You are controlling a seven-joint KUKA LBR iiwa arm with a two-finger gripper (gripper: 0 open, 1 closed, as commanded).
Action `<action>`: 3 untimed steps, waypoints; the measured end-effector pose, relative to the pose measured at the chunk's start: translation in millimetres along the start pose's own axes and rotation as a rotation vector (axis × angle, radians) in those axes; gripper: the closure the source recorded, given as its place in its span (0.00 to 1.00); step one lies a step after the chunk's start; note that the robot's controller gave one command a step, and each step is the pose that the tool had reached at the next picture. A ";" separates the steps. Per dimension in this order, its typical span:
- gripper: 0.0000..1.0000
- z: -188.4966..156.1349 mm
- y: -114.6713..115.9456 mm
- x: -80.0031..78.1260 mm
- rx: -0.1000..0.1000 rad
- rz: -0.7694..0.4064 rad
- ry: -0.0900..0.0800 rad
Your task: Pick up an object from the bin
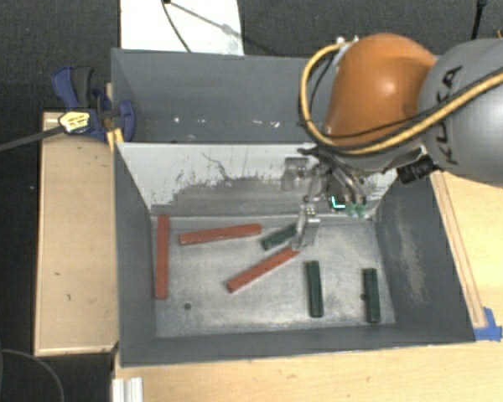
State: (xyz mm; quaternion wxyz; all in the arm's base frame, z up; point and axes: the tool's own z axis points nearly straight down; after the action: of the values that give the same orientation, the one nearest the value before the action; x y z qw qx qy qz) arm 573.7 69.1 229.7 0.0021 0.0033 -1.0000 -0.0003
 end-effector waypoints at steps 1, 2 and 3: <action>0.00 126.5 2.6 80.8 0.001 0.022 0.006; 0.00 160.5 47.7 28.2 -0.001 -0.076 -0.008; 1.00 159.4 46.1 28.7 -0.001 -0.070 -0.008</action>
Offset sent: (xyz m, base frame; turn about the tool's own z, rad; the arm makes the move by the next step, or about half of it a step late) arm -0.0778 0.0020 -0.1219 0.0263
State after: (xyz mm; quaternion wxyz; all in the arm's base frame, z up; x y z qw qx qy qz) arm 544.0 115.1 70.5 -0.0017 0.0382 -0.9993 -0.0008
